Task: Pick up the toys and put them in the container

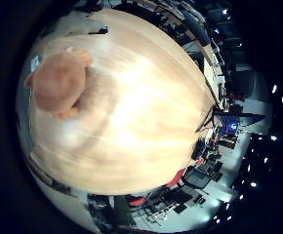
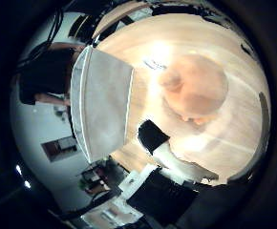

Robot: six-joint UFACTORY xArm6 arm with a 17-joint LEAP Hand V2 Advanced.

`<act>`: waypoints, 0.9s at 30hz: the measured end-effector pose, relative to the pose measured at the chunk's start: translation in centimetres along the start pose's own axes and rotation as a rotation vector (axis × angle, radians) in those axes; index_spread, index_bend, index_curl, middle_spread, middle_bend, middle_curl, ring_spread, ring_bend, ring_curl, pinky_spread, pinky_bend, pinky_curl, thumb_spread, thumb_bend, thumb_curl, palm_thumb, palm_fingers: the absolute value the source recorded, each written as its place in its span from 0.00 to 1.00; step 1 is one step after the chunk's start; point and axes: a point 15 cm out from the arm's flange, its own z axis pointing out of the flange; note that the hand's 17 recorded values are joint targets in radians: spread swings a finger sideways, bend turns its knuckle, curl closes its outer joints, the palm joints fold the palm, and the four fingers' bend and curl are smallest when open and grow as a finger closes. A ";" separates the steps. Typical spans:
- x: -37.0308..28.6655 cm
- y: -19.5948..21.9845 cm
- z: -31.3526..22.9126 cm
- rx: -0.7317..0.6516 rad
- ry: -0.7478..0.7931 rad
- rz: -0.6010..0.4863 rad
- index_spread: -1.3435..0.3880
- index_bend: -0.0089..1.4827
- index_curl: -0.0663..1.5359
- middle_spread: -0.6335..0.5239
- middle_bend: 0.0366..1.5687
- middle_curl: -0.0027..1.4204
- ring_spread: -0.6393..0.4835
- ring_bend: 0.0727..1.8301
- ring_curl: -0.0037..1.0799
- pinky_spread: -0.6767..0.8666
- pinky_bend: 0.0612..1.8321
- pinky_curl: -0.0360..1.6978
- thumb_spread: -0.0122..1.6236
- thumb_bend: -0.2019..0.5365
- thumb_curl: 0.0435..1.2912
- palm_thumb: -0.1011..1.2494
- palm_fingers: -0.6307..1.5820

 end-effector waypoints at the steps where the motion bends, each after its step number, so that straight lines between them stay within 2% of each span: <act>1: 0.1 -0.2 0.6 -0.011 -0.004 0.001 0.51 0.12 0.24 0.35 0.16 0.27 0.41 0.41 0.15 0.55 0.44 0.02 0.60 0.23 0.20 0.30 0.44; 13: 1.1 -2.0 6.9 -0.114 -0.044 0.006 0.52 0.12 0.23 0.37 0.16 0.27 0.42 0.41 0.16 0.54 0.44 0.02 0.58 0.23 0.20 0.30 0.43; 17: 1.2 -1.9 8.1 -0.133 -0.053 0.008 0.53 0.10 0.22 0.36 0.17 0.27 0.39 0.44 0.18 0.51 0.45 0.02 0.57 0.24 0.20 0.31 0.45; 22: 1.1 -1.9 8.8 -0.125 -0.102 0.042 0.53 0.08 0.20 0.30 0.22 0.29 0.30 0.54 0.23 0.38 0.53 0.03 0.61 0.32 0.22 0.44 0.56; 25: 1.1 -2.1 8.8 -0.100 -0.159 0.082 0.51 0.11 0.20 0.24 0.29 0.31 0.25 0.59 0.26 0.27 0.59 0.05 0.63 0.46 0.25 0.61 0.68; 27: 1.1 -2.2 8.8 -0.094 -0.161 0.086 0.50 0.13 0.21 0.21 0.32 0.33 0.24 0.61 0.29 0.22 0.61 0.07 0.64 0.52 0.27 0.69 0.74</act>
